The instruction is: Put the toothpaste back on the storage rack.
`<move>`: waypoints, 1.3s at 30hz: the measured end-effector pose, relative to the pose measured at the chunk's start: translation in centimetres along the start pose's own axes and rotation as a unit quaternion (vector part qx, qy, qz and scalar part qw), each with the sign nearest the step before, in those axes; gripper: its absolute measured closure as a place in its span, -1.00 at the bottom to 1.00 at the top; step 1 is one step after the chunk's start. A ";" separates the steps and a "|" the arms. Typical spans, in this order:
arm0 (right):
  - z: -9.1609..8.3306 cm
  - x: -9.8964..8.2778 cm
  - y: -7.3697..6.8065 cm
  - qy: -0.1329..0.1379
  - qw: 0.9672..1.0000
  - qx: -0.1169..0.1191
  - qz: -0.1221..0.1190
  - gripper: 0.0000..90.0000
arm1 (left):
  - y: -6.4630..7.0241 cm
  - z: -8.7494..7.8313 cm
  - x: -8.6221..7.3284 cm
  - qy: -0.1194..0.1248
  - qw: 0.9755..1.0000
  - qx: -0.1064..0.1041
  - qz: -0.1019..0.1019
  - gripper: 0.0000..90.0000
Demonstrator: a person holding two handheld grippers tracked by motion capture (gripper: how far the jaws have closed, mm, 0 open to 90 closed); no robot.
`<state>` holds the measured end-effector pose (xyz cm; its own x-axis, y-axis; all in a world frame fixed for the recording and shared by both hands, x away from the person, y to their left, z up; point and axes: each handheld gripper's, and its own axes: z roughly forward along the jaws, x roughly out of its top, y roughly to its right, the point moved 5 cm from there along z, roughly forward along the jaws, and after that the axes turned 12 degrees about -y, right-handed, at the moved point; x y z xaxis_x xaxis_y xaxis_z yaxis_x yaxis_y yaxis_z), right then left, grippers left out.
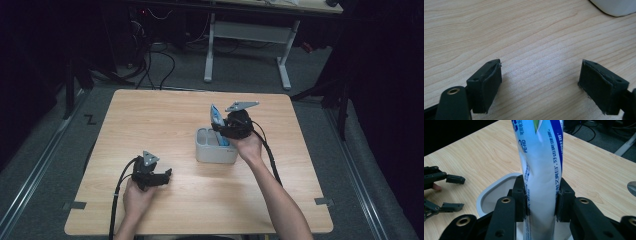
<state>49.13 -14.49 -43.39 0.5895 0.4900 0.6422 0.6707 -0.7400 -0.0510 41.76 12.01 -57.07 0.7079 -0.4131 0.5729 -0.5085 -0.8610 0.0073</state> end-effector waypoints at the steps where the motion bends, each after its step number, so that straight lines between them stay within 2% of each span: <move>1: 0.0 0.0 0.0 0.000 1.000 0.000 0.000 0.49 | 0.0 0.0 0.0 0.000 1.000 0.000 0.000 -0.59; 13: 0.5 0.2 -0.7 -0.002 1.000 -0.005 -0.019 0.49 | 0.0 0.0 0.0 0.000 1.000 0.000 0.000 -0.59; 18: 0.4 0.1 -0.5 -0.001 1.000 -0.007 -0.014 0.49 | 0.0 0.0 0.0 0.000 1.000 0.000 0.000 -0.59; 21: 0.5 -0.1 -0.5 -0.014 1.000 -0.010 -0.018 0.49 | 0.0 0.0 0.0 0.000 1.000 0.000 0.000 -0.59; 28: 0.8 -0.3 -0.6 -0.023 0.999 -0.014 -0.025 0.48 | 0.0 0.0 0.0 0.000 1.000 0.000 0.000 -0.59; 39: 1.5 -0.8 -0.6 -0.039 0.999 -0.008 -0.020 0.45 | 0.0 0.0 0.0 0.000 1.000 0.000 -0.001 -0.59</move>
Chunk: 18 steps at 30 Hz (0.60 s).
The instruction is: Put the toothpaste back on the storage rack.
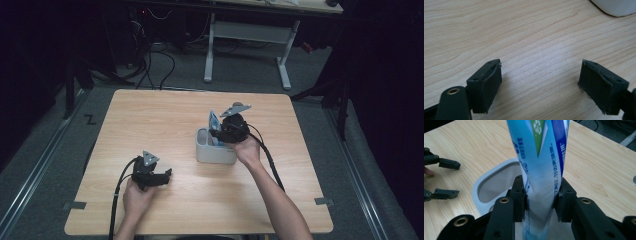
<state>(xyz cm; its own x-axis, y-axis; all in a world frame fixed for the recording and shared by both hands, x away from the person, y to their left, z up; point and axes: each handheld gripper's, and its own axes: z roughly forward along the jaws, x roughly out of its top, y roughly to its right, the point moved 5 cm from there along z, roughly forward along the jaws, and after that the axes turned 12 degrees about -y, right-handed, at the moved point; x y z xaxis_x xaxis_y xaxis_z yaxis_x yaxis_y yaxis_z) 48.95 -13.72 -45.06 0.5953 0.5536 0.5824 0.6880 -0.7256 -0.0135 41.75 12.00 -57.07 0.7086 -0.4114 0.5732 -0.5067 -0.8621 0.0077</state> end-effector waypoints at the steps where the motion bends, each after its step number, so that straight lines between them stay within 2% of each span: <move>1: 0.0 0.0 0.0 0.001 1.000 0.000 0.001 0.44 | 0.0 0.0 0.0 0.000 1.000 0.000 0.000 -0.59; 6: 0.1 0.0 0.0 0.004 1.000 0.003 0.004 0.40 | 0.0 0.0 0.0 0.000 1.000 0.000 0.000 -0.59; 12: -0.7 0.1 0.1 0.023 0.999 0.019 0.016 0.22 | 0.0 0.0 0.0 0.000 1.000 0.000 0.000 -0.59; 18: -1.4 -0.1 0.3 0.040 0.999 0.026 0.026 0.14 | 0.0 0.0 0.0 0.000 1.000 0.000 0.000 -0.59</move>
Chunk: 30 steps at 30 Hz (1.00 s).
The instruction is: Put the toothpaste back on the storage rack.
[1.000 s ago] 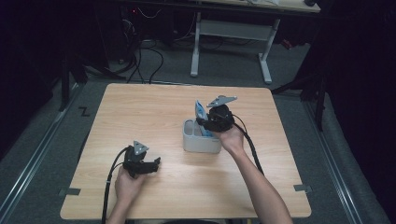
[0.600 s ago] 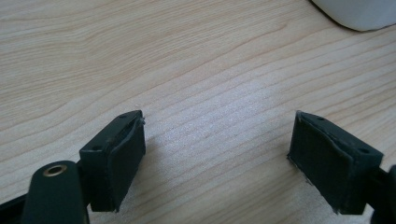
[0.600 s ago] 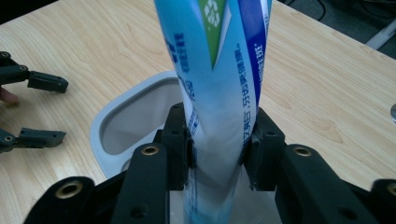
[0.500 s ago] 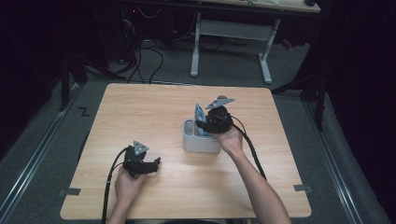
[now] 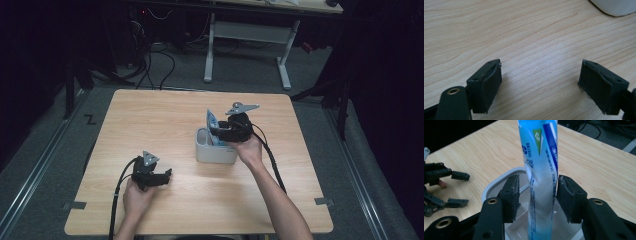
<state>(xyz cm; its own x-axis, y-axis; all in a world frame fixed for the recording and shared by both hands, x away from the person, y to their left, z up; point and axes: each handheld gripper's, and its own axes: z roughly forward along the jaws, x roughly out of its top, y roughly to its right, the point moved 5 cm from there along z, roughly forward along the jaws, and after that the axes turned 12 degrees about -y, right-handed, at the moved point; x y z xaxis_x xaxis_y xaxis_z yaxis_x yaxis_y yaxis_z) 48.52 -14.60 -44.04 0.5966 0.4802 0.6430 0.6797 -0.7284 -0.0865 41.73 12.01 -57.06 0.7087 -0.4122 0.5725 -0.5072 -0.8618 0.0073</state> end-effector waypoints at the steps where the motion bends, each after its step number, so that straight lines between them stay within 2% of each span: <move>1: -0.1 -0.1 0.0 -0.001 1.000 0.002 0.004 0.12 | 0.0 0.0 0.0 0.000 1.000 0.000 0.000 -0.59; 9: -1.8 -0.5 0.3 0.023 1.000 0.004 0.018 0.08 | 0.0 0.0 0.0 0.000 1.000 0.000 0.000 -0.59; 13: -2.4 -0.4 0.1 0.033 0.999 0.003 0.014 0.08 | 0.0 0.0 0.0 0.000 1.000 0.000 0.000 -0.59; 21: -3.0 -0.6 0.3 0.039 0.999 0.001 0.019 0.08 | 0.0 0.0 0.0 0.000 1.000 0.000 0.000 -0.59; 30: -4.4 -0.7 0.7 0.059 0.998 -0.002 0.021 0.08 | 0.0 0.0 0.0 0.000 1.000 0.000 0.000 -0.59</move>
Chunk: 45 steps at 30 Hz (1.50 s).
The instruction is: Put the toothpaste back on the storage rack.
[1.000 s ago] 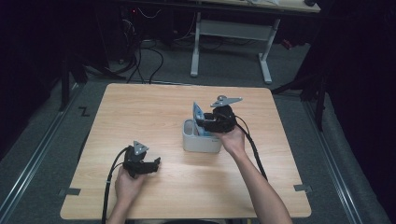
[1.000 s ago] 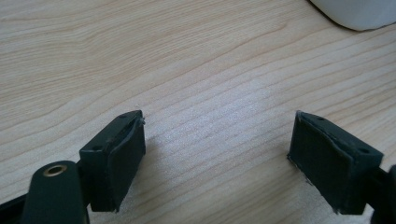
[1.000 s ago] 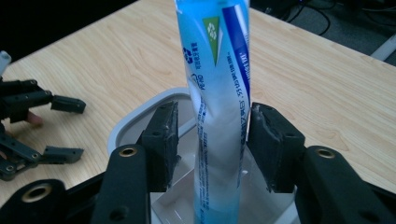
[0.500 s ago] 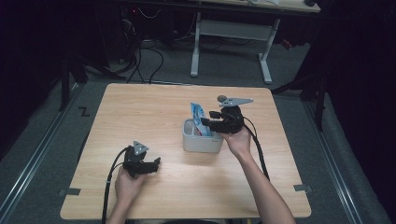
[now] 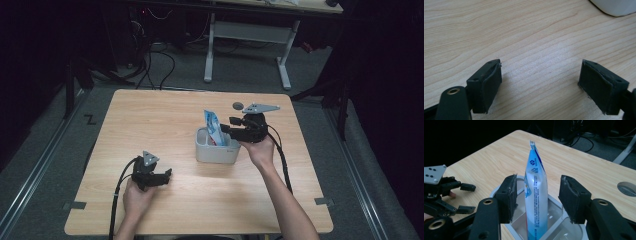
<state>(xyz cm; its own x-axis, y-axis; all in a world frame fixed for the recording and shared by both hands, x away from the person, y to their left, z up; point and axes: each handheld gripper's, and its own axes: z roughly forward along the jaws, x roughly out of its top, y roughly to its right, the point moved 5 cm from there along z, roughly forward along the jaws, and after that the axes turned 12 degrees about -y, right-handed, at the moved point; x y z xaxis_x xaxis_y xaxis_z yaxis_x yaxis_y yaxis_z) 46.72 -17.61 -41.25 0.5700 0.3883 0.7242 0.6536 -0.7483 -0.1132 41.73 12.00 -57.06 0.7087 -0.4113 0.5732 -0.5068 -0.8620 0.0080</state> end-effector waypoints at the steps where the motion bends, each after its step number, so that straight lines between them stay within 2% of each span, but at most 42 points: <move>1: -0.1 0.0 0.1 0.000 1.000 -0.002 0.000 0.08 | 0.0 0.0 0.0 0.000 1.000 0.000 0.000 -0.59; 20: -2.5 -0.5 1.2 0.018 1.000 -0.015 0.017 0.09 | 0.0 0.0 0.0 0.000 1.000 0.000 0.000 -0.59; 24: -3.5 -0.7 1.2 0.020 0.999 -0.030 0.007 0.09 | 0.0 0.0 0.0 0.000 1.000 0.000 0.000 -0.59; 27: -3.8 -0.9 1.4 0.021 0.999 -0.033 0.008 0.09 | 0.0 0.0 0.0 0.000 1.000 0.000 0.000 -0.59; 45: -6.0 -2.2 2.7 0.034 0.997 -0.054 0.031 0.15 | 0.0 0.0 0.0 0.000 1.000 0.000 0.000 -0.59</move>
<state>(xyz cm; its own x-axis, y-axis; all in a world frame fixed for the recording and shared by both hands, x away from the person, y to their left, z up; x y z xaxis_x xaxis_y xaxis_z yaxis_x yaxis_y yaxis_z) 44.27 -23.69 -39.07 0.5703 0.3038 0.7632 0.5582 -0.8250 -0.0887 41.73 12.01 -57.06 0.7085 -0.4115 0.5733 -0.5070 -0.8619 0.0078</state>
